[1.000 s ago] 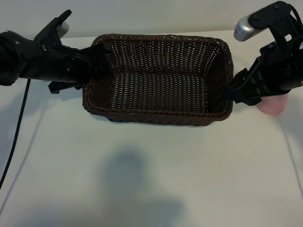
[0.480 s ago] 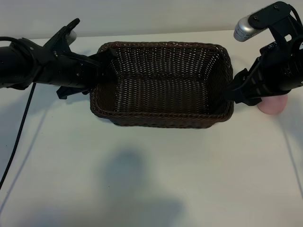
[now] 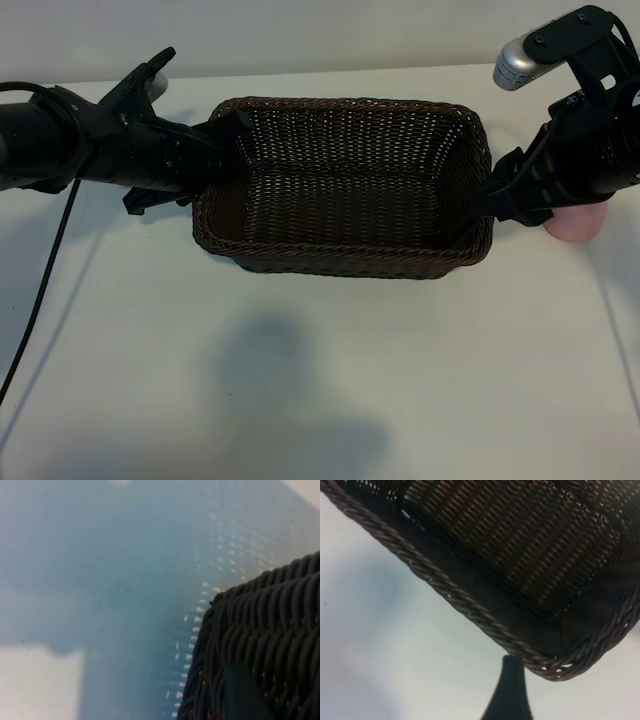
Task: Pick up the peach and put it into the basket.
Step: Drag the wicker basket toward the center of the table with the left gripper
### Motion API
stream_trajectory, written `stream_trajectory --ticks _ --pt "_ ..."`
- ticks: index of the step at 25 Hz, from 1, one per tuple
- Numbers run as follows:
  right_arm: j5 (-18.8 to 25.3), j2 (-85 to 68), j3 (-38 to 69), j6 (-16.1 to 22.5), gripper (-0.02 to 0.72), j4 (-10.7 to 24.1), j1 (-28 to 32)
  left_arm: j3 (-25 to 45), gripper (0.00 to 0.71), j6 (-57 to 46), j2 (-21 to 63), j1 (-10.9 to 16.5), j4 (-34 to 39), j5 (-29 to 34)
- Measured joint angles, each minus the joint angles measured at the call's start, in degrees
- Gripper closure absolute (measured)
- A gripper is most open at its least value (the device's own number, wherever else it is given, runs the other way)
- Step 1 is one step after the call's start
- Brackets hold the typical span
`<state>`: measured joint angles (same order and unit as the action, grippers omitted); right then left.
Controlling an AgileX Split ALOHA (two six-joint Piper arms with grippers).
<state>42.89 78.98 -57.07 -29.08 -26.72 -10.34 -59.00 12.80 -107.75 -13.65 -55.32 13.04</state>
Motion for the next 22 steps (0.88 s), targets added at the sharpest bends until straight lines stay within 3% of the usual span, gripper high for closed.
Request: stream_trajectory --ticks 18,20,22 --pt "0.1 0.0 0.0 0.0 0.109 0.0 0.0 0.0 0.385 0.3 -1.3 -0.1 -1.4 0.1" --pt "0.1 0.0 -0.1 0.0 0.109 0.0 0.0 0.0 0.342 0.3 -1.3 -0.1 -1.6 0.1" --pt "0.1 0.0 -0.1 0.0 0.109 0.0 0.0 0.0 0.251 0.3 -1.3 -0.1 -1.8 0.4"
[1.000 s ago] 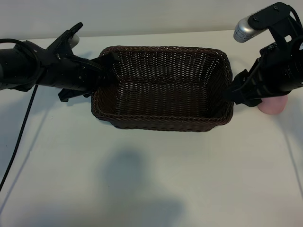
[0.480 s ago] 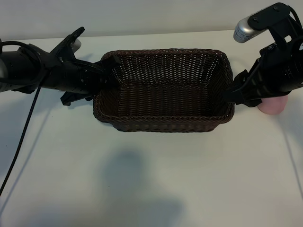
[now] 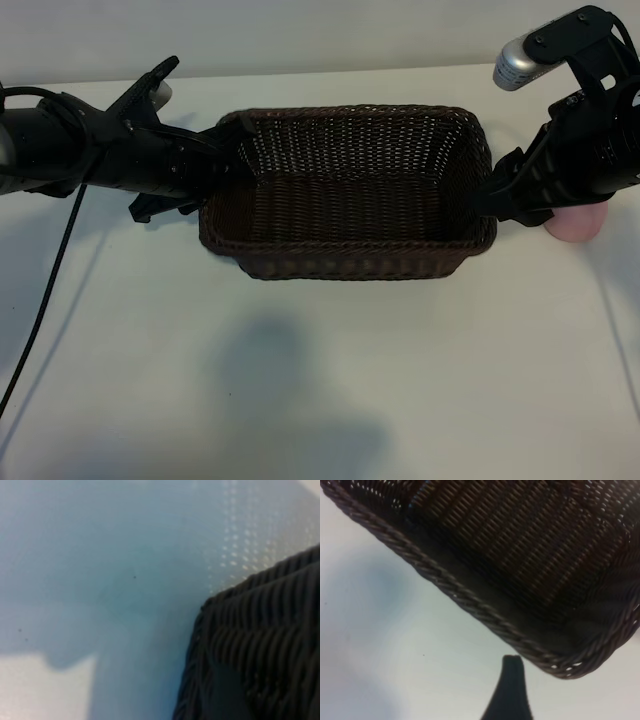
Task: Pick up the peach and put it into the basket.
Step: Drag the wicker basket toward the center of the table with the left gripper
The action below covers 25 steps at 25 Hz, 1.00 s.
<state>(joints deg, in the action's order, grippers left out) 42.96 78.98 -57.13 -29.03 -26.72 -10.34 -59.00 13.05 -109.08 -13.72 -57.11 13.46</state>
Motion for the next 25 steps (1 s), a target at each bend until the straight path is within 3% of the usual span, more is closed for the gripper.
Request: stream_trajectory --ticks 4,6,17,25 --pt "0.1 0.0 0.0 0.0 0.109 0.0 0.0 0.0 0.048 1.4 0.1 0.0 -0.2 0.8" --pt "0.1 0.0 0.0 0.0 0.109 0.0 0.0 0.0 0.009 2.7 0.5 0.0 -0.2 0.9" --pt "0.1 0.0 0.0 0.0 0.109 0.0 0.0 0.0 0.02 4.1 5.4 0.0 2.8 3.3" --pt "0.1 0.0 0.0 0.0 0.109 0.0 0.0 0.0 0.033 -2.7 8.6 0.0 13.3 5.7"
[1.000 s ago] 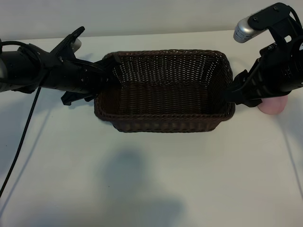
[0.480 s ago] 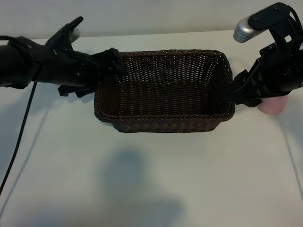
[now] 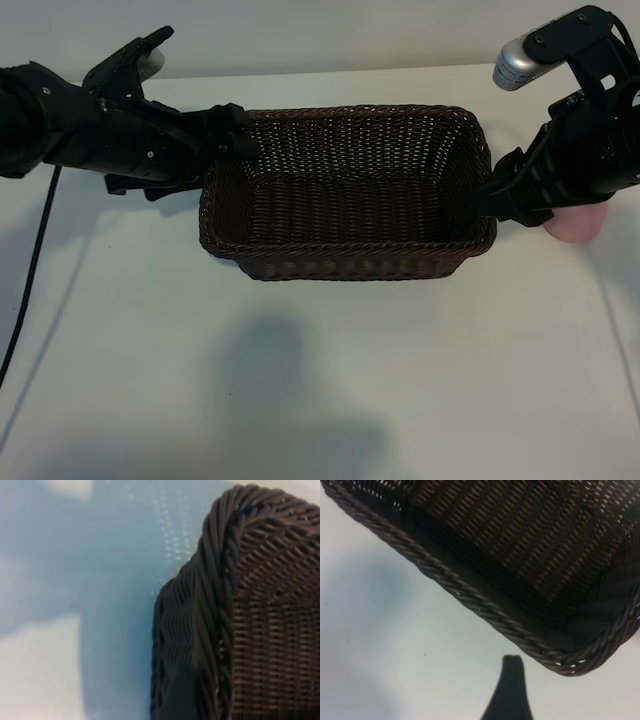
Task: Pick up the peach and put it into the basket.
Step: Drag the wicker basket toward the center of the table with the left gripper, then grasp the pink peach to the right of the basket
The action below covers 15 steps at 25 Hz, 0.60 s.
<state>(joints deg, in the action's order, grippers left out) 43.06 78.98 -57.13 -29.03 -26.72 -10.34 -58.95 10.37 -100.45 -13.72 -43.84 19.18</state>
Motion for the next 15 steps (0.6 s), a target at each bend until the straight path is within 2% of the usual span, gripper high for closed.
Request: stream_trajectory --ticks 8,15 --pt "0.1 0.0 0.0 0.0 0.109 0.0 0.0 -0.3 0.053 -8.6 4.3 0.0 14.7 5.1" --pt "0.1 0.0 0.0 0.0 0.109 0.0 0.0 -5.7 0.071 -11.0 6.8 0.0 22.3 13.3"
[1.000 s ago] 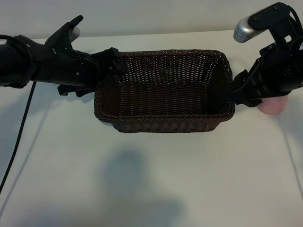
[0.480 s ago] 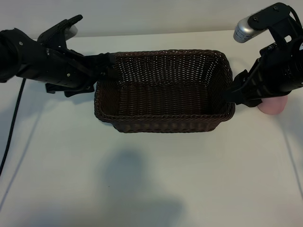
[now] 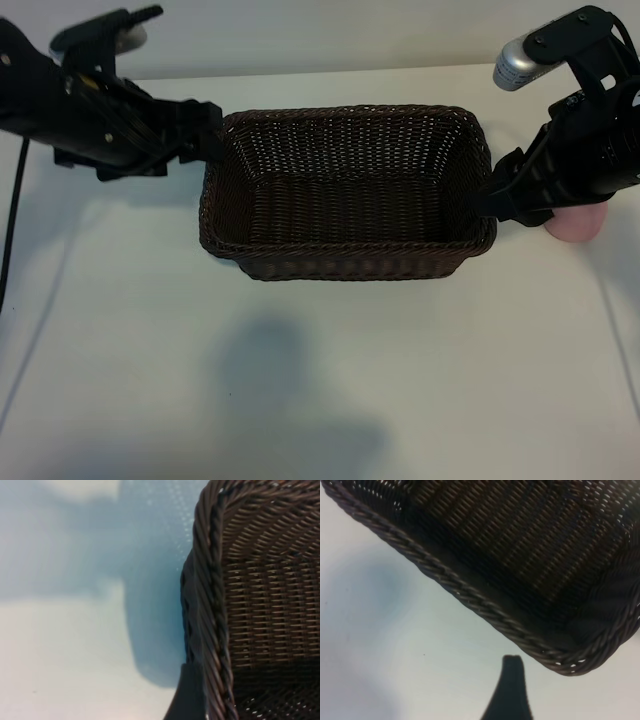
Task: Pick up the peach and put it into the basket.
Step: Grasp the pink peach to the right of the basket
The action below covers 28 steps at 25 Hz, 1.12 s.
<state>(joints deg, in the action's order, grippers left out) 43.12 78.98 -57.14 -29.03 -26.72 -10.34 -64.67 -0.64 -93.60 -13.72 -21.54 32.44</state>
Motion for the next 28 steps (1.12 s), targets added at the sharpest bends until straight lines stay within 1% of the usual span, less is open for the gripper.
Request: stream_trajectory --ticks 6,9,11,15,17,20,24,26,28 --pt "0.2 0.0 0.0 0.0 0.109 0.0 0.0 -7.7 0.087 -4.3 0.8 0.0 10.2 8.9" --pt "0.2 0.0 0.0 0.0 0.109 0.0 0.0 -10.5 0.094 -6.6 0.8 0.0 15.5 13.3" --pt "0.2 0.0 0.0 0.0 0.109 0.0 0.0 -11.1 0.098 -7.0 1.1 0.0 17.1 15.2" --pt "0.2 0.0 0.0 0.0 0.109 0.0 0.0 -11.2 0.105 -7.2 2.6 0.1 18.9 17.0" --pt "0.2 0.0 0.0 0.0 0.109 0.0 0.0 -11.2 0.108 -7.2 4.1 1.2 19.2 17.8" --pt "0.2 0.0 0.0 0.0 0.109 0.0 0.0 -11.2 0.112 -6.3 7.1 5.5 19.7 19.3" --pt "0.2 0.0 0.0 0.0 0.109 0.0 0.0 -11.3 0.112 -3.4 11.7 13.0 19.8 21.8" --pt "0.2 0.0 0.0 0.0 0.109 0.0 0.0 -11.3 0.112 -0.7 14.0 16.9 18.5 23.3" --pt "0.2 0.0 0.0 0.0 0.109 0.0 0.0 -11.3 0.113 2.0 15.8 20.1 16.5 24.5"
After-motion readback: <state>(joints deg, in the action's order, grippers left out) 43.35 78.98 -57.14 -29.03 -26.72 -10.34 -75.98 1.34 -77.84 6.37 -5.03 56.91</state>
